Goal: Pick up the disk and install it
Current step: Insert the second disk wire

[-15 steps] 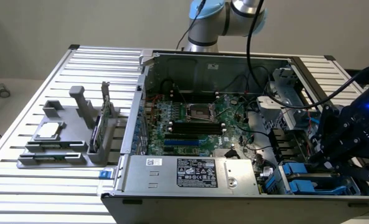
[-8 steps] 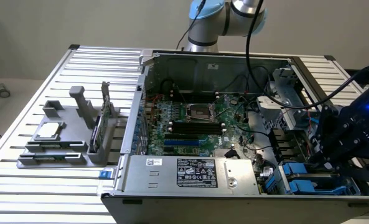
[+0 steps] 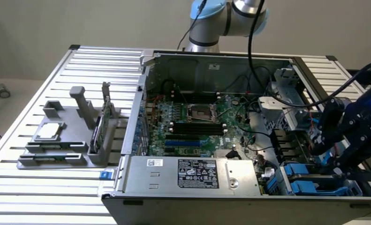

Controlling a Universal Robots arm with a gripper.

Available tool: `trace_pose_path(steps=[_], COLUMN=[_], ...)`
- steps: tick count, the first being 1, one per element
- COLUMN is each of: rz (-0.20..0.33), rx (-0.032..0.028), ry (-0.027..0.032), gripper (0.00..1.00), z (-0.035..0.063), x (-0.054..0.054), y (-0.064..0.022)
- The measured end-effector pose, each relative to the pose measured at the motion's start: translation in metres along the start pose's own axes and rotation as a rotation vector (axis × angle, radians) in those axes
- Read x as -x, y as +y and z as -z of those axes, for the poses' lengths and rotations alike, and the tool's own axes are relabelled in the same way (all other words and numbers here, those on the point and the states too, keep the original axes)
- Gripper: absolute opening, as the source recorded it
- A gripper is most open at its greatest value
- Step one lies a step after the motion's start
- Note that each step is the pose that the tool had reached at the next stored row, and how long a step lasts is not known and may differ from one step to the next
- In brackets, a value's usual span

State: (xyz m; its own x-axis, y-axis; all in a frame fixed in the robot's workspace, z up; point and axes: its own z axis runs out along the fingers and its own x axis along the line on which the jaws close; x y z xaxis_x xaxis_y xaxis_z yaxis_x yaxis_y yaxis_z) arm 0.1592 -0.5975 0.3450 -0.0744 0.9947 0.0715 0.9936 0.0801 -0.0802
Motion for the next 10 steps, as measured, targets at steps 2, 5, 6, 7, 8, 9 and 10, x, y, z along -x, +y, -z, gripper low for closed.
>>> trace_pose_path(steps=[2, 5, 6, 7, 8, 9, 10], rz=[0.000, 0.002, 0.003, 0.004, 0.005, 0.005, 0.006], rx=[0.0000, -0.0002, -0.0002, -0.0003, -0.0004, -0.0004, -0.0004], ry=[0.0001, -0.0003, -0.0004, -0.0005, -0.0004, -0.0005, -0.0006], gripper=[0.42, 0.42, 0.42, 0.42, 0.40, 0.34, 0.34], z=[0.0013, 0.0017, 0.0018, 0.0018, 0.0018, 0.0019, 0.0019], x=[0.000, -0.001, -0.001, -0.001, -0.002, -0.002, -0.002], y=[-0.0025, -0.0103, -0.0134, -0.0160, -0.0189, -0.0217, -0.0246])
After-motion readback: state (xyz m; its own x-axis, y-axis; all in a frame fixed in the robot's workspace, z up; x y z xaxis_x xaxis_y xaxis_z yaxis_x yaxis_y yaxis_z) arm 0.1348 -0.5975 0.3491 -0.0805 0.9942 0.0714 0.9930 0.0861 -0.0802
